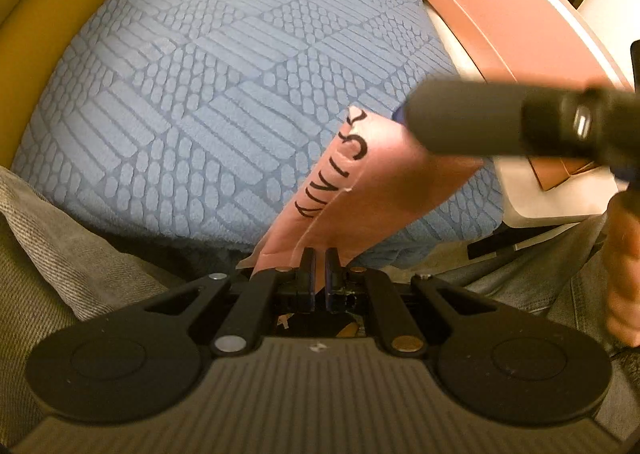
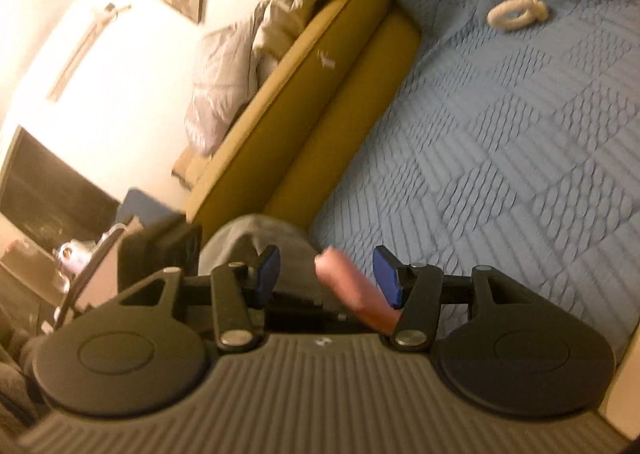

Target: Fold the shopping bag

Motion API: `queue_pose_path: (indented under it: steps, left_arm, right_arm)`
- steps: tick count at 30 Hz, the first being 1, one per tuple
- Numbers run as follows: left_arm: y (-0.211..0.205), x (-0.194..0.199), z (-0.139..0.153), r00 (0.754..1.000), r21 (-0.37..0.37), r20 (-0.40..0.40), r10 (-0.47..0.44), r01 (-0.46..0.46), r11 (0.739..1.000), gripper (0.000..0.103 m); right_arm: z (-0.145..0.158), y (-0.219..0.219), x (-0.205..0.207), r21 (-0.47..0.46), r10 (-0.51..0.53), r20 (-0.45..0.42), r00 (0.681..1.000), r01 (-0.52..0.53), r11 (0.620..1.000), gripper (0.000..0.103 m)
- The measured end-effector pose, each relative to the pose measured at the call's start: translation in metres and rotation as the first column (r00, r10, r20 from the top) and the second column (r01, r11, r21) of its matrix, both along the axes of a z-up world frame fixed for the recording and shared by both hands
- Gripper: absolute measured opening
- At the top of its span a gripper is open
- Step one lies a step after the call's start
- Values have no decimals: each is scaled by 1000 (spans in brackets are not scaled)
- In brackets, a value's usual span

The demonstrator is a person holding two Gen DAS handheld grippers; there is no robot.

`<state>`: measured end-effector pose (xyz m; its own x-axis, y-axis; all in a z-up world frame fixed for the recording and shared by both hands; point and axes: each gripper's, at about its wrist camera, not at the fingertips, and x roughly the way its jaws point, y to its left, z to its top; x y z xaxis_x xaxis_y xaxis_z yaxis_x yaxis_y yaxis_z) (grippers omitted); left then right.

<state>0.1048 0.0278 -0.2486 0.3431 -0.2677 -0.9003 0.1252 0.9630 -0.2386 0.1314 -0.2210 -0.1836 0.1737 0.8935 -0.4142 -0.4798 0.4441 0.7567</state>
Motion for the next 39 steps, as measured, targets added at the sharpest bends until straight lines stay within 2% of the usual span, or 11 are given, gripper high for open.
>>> queue_pose_path:
  steps: [3,5,6,11,17,21,27,29,30,34,39]
  left_arm:
    - [1,2,-2,1000,-1,-1,0,0,1000,7]
    - [1,2,-1,1000,-1,-2,0,0,1000,7]
    - [1,2,-1,1000,0,-1,0,0,1000,7]
    - [0,1,1,1000,-1,4,-1,1,1000,7]
    - [0,-8,20,998,-26,70,6,-4,1000,7]
    - [6,-16,38,991,-76,122,47,-38,996,9]
    - [-3,-28,64,979,-103,203,28,-7,995,34]
    - [-11,-32,72,970,-86,243,9,12,996,47]
    - [-16,-33,75,965,-67,264,-1,20,998,48]
    - [-32,-36,85,933,33,353,-70,62,997,49]
    - [-56,-48,95,864,193,463,-197,119,974,49]
  right_arm:
    - [-1,8,-2,-37,20,3,1000,-20,999,54]
    - [-4,10,-3,-58,12,-10,1000,-13,998,46]
    - [-6,11,-1,-72,2,-16,1000,-3,997,37]
    - [1,16,-5,-104,-17,17,1000,19,994,30]
    - [6,18,0,-138,-114,-20,993,110,984,26]
    - [11,11,6,-164,-223,-65,973,210,964,21]
    - [21,8,9,-215,-355,-118,927,325,921,20]
    - [25,8,9,-234,-389,-136,911,352,906,20]
    - [29,9,8,-245,-403,-139,905,363,899,20]
    - [40,9,7,-282,-453,-154,878,400,872,20]
    - [52,4,7,-278,-498,-227,837,434,857,19]
